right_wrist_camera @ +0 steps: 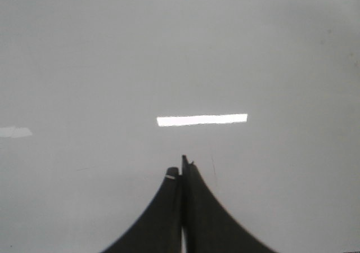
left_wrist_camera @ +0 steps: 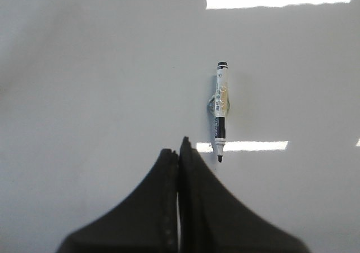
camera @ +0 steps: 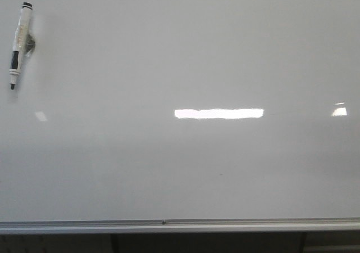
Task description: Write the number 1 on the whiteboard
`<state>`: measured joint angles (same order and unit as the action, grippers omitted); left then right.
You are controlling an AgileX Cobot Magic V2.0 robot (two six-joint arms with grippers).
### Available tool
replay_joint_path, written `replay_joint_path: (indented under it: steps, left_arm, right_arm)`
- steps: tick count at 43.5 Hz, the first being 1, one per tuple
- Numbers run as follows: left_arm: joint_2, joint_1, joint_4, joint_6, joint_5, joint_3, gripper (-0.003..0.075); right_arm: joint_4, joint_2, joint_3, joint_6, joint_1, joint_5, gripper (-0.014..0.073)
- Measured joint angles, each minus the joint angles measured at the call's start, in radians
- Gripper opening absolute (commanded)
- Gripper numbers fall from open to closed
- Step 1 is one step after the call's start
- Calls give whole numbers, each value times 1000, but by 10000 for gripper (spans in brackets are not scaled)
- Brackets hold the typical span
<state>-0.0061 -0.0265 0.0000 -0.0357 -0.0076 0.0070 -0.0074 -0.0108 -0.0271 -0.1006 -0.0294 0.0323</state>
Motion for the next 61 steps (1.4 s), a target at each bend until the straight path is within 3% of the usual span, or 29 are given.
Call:
replay_joint_path:
  steps: [36, 46, 54, 61]
  left_arm:
    - [0, 0, 0, 0, 0, 0, -20]
    - [0, 0, 0, 0, -109, -3, -20]
    - [0, 0, 0, 0, -54, -134, -20]
    - [0, 0, 0, 0, 96, -316, -20]
  right_arm:
    - [0, 0, 0, 0, 0, -6, -68]
    - [0, 0, 48, 0, 0, -32, -68]
    - [0, 0, 204, 0, 0, 59, -68]
    - [0, 24, 353, 0, 0, 143, -68]
